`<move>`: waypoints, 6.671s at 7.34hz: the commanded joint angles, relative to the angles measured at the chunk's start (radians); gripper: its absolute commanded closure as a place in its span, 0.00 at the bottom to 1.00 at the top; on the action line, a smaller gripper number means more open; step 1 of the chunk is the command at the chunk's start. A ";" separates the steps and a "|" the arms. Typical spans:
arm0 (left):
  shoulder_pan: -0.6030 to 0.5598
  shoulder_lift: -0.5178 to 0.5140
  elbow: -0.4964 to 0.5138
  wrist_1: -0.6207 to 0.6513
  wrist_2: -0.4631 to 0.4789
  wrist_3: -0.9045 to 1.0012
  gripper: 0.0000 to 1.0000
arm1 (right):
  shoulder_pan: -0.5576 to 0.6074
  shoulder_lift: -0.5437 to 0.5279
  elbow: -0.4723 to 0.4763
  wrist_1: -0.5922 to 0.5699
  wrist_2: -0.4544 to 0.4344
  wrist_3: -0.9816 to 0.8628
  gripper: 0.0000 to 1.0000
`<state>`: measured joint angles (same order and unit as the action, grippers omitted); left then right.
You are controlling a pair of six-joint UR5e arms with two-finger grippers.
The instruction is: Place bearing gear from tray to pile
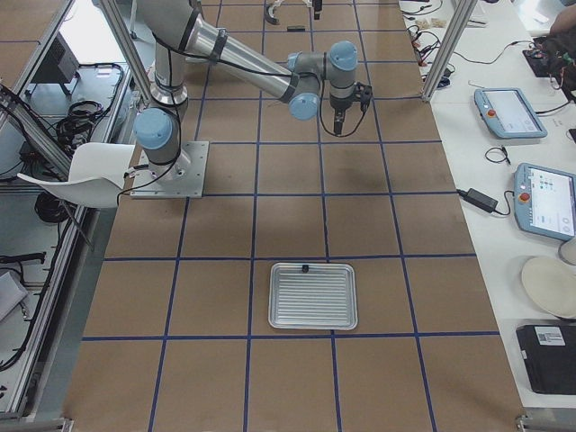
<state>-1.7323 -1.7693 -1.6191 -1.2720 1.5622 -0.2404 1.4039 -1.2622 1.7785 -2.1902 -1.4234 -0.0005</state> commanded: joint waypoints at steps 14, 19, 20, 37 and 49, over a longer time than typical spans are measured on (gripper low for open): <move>-0.266 -0.285 -0.260 0.534 0.025 -0.217 0.50 | -0.772 0.140 -0.132 0.098 0.012 -1.925 0.00; -0.250 -0.240 -0.243 0.510 0.029 -0.211 1.00 | -0.796 0.224 -0.157 0.128 0.058 -2.118 0.01; -0.222 -0.205 -0.245 0.456 0.038 -0.211 1.00 | -0.796 0.224 -0.159 0.156 0.060 -2.205 0.07; 0.653 -0.138 -0.139 0.160 0.157 0.701 0.00 | -0.796 0.259 -0.175 0.191 -0.101 -2.248 1.00; 0.163 0.102 0.199 -0.337 -0.033 0.277 0.00 | -0.280 0.040 -0.046 0.276 0.160 -1.239 1.00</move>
<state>-1.5741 -1.6660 -1.4187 -1.6222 1.5661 0.0235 1.0187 -1.1764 1.6622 -1.9074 -1.3145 -1.4126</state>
